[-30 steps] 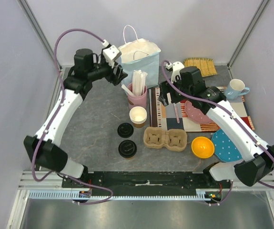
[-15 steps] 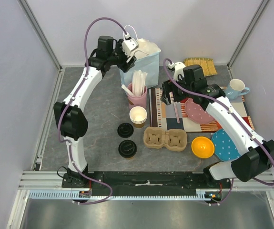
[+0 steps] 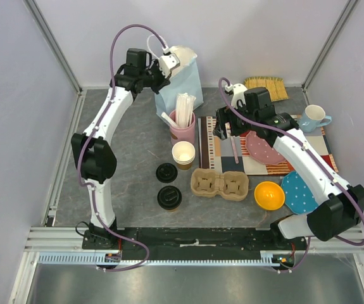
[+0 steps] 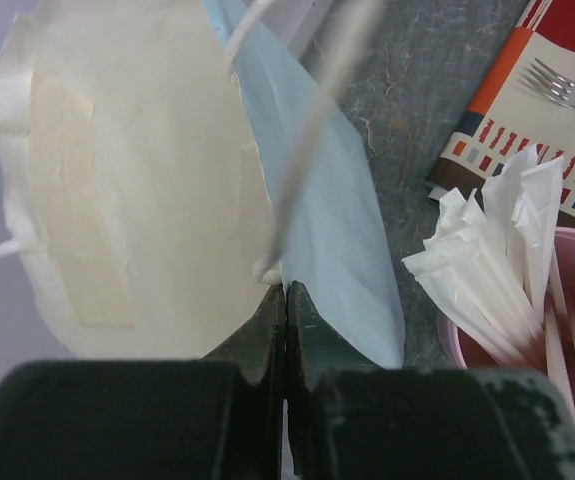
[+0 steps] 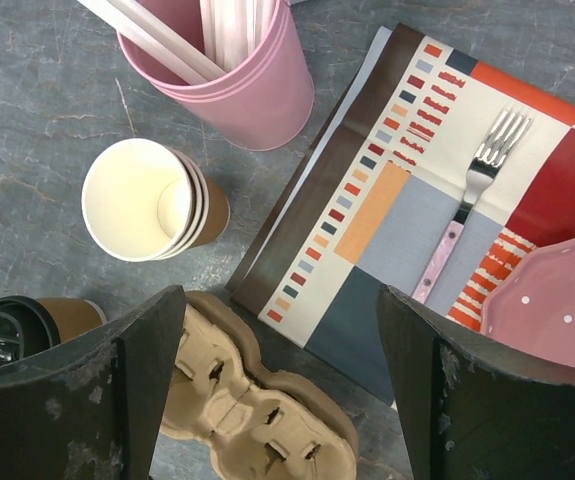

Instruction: Pack the takeout coffee

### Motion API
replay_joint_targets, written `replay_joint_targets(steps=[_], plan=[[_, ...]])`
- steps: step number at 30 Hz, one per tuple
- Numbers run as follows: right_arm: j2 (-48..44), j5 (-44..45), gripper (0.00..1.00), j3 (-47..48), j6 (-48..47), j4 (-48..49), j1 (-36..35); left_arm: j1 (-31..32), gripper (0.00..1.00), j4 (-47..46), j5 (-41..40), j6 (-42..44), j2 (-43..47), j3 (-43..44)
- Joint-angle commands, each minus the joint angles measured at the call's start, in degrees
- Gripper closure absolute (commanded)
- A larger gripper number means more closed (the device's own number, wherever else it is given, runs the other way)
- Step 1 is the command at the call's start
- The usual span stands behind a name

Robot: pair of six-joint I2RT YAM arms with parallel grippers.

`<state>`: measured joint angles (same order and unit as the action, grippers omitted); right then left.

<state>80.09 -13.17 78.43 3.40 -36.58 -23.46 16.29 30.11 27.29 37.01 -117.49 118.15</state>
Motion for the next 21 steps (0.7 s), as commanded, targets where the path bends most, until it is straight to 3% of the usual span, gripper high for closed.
replay_joint_targets(steps=[1, 12, 17, 21], plan=[[-0.46, -1.68, 0.14, -0.65, 2.66, 3.44, 0.17, -0.65, 0.98, 1.80, 1.11, -0.10, 4.63, 1.03], [-1.34, -5.64, 0.12, -0.83, 5.92, 7.22, 0.17, -2.40, 0.98, 11.28, -14.62, 2.36, 17.55, -1.51], [-1.43, -8.10, 0.11, -1.18, 5.83, 7.84, 0.17, -4.34, 0.98, 21.28, -17.88, -2.72, 24.75, -7.83], [-1.08, -9.59, 0.10, -1.00, 6.18, 8.63, 0.17, -4.96, 0.98, 23.59, -16.57, -6.77, 33.36, -16.79]])
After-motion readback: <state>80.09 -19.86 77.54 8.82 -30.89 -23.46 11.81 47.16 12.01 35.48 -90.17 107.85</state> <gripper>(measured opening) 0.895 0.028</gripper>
